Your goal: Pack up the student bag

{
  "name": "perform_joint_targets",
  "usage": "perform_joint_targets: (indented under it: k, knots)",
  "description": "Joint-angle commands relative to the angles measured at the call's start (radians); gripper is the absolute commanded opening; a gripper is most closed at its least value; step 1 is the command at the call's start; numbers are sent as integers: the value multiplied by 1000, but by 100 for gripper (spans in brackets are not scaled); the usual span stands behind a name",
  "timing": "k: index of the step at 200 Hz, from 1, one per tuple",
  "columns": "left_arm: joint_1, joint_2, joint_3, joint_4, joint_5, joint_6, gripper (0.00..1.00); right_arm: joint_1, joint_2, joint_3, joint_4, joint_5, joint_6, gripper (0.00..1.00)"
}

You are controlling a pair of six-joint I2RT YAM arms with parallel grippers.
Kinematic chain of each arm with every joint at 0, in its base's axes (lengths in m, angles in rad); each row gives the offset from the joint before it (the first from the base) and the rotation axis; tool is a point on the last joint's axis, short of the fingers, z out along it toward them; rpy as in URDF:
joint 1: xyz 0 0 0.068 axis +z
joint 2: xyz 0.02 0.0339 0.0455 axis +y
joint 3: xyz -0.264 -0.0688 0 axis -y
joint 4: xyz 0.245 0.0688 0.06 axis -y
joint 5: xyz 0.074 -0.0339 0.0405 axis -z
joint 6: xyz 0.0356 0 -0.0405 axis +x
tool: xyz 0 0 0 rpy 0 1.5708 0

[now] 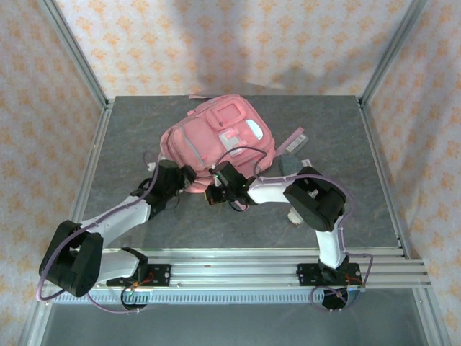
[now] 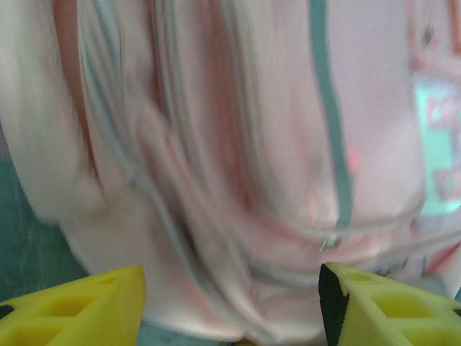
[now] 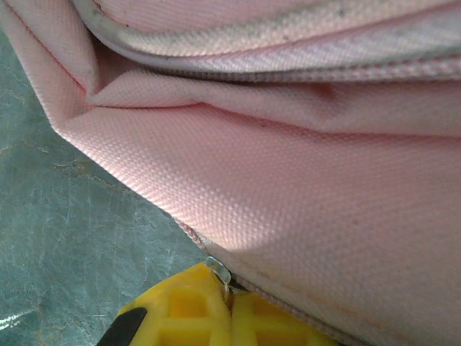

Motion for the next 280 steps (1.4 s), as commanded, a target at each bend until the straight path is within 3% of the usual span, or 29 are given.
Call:
perform_joint_targets:
  k: [1, 55, 79, 102, 175, 224, 280]
  knots:
    - [-54, 38, -38, 112, -5, -88, 67, 8, 12, 18, -5, -33, 1, 0]
    - [-111, 261, 90, 178, -62, -80, 64, 9, -4, -8, 4, -28, 10, 0]
    - [-108, 335, 124, 158, -90, -76, 38, 8, -27, -20, -18, 8, 11, 0]
    - [-94, 350, 120, 153, -86, -66, 0, -17, -70, -58, -32, 43, 16, 0]
    - [7, 260, 33, 151, -65, -27, 0, -277, -191, -224, -101, 149, 46, 0]
    - [38, 256, 65, 117, -61, 14, 0, -176, -198, -180, -85, 95, 14, 0]
    - [162, 322, 218, 43, -63, 120, 0, -15, -130, -89, -62, -2, 37, 0]
